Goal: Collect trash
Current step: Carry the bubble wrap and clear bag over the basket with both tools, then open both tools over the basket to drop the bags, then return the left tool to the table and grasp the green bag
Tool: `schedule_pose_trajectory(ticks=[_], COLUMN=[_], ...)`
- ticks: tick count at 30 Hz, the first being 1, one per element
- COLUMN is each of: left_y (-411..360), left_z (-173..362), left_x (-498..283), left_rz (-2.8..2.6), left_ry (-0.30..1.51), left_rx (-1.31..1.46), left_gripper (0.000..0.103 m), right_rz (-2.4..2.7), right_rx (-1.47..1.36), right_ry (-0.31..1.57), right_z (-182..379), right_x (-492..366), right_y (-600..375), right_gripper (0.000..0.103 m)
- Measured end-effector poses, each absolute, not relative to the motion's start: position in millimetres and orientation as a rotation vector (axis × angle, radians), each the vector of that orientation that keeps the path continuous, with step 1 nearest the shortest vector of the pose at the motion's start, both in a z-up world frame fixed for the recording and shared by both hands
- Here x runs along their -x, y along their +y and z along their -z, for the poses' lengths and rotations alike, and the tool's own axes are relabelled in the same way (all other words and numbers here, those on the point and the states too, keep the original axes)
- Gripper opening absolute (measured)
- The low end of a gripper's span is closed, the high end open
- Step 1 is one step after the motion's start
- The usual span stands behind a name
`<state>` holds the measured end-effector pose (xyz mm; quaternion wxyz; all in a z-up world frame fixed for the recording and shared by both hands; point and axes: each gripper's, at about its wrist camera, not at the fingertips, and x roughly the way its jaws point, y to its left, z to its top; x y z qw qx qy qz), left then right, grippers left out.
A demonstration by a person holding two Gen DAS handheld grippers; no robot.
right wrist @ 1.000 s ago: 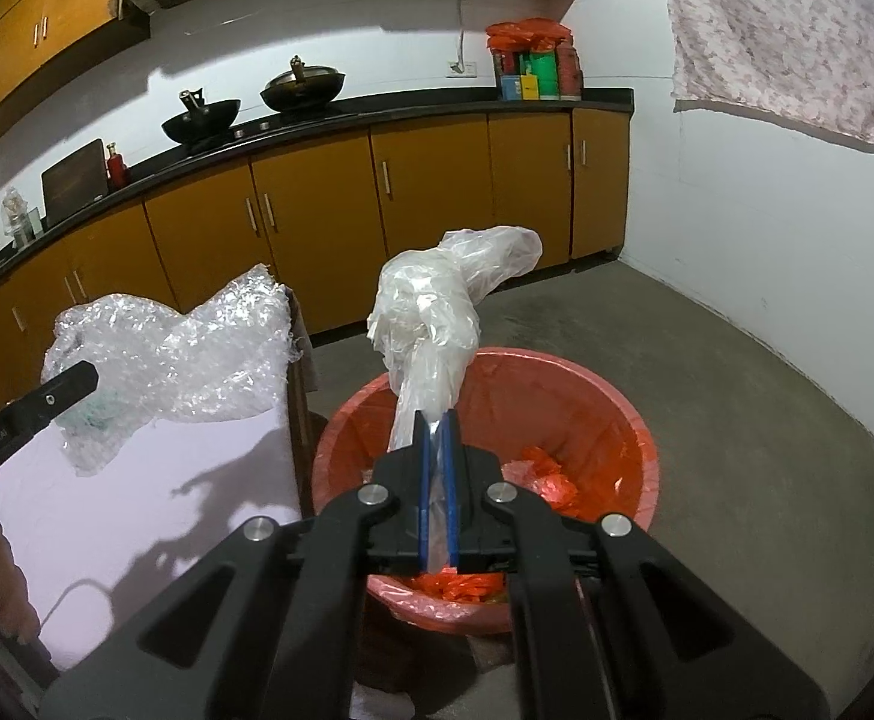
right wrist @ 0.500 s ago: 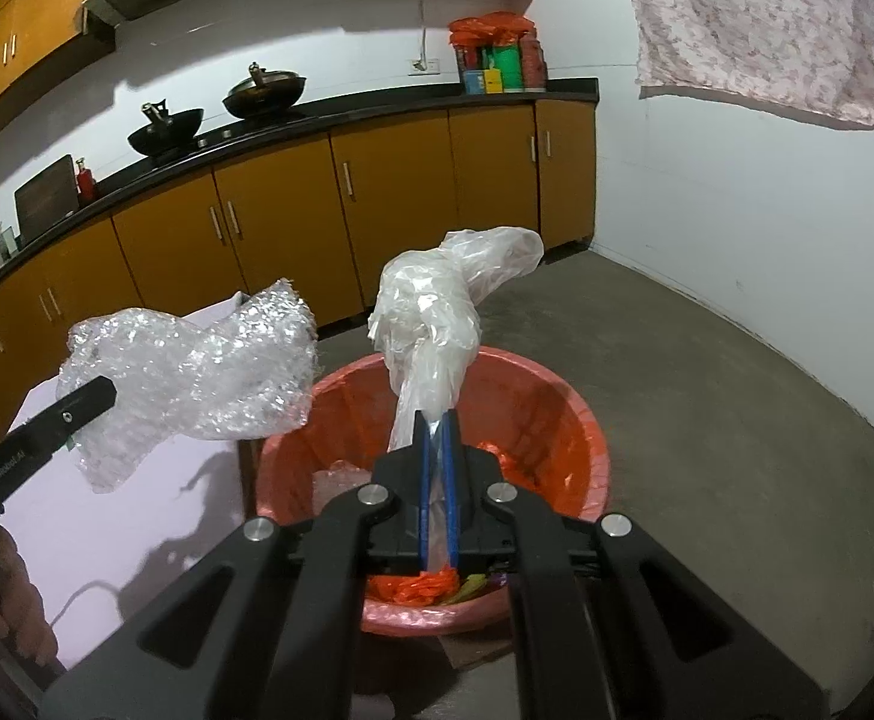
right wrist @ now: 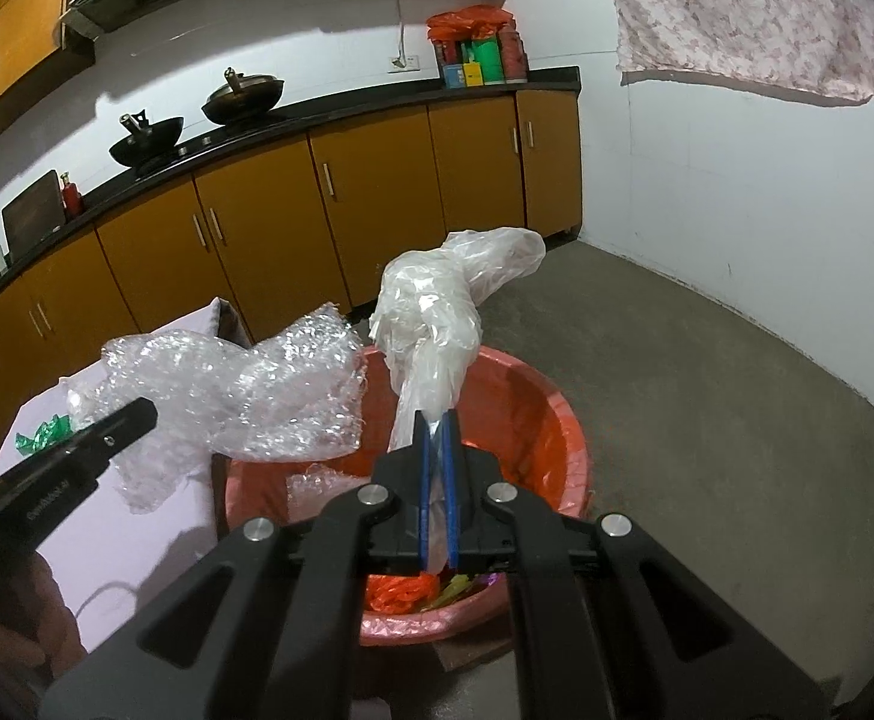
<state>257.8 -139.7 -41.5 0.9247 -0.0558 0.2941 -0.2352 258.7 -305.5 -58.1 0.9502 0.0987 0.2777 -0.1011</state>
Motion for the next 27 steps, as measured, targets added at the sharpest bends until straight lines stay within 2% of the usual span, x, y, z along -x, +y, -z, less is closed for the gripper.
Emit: schedule_pose_trajectory(ticks=[10,12,13,14,16,17,27], left_y=[-162,-162,-160,-159,-152,-151,-119], left_z=[55,60,62,63,65,66,62], left_x=[-268,-270,-270,-271,-271,-271,-270], left_rz=[0.512,0.516,0.517,0.515,0.512,0.512,0.466], left_ry=[0.642,0.657,0.667,0.670,0.666,0.667,0.658], left_rx=[0.081,0.083,0.086,0.090,0.107,0.111,0.144], left_gripper=[0.010,0.014,0.023,0.039,0.052,0.054,0.058], right_rz=[0.222,0.227,0.226,0.225,0.223,0.227,0.230], right_rx=[-0.227,-0.240,-0.253,-0.261,-0.273,-0.274,-0.280], right_ry=[0.581,0.598,0.604,0.611,0.618,0.618,0.615], right_z=[69,75,77,78,82,84,83], right_x=[-269,-273,-274,-275,-275,-274,-269], right_y=[-309,-311,-312,-314,-315,-316,-313], right_gripper=[0.006,0.010,0.011,0.013,0.023,0.028,0.029])
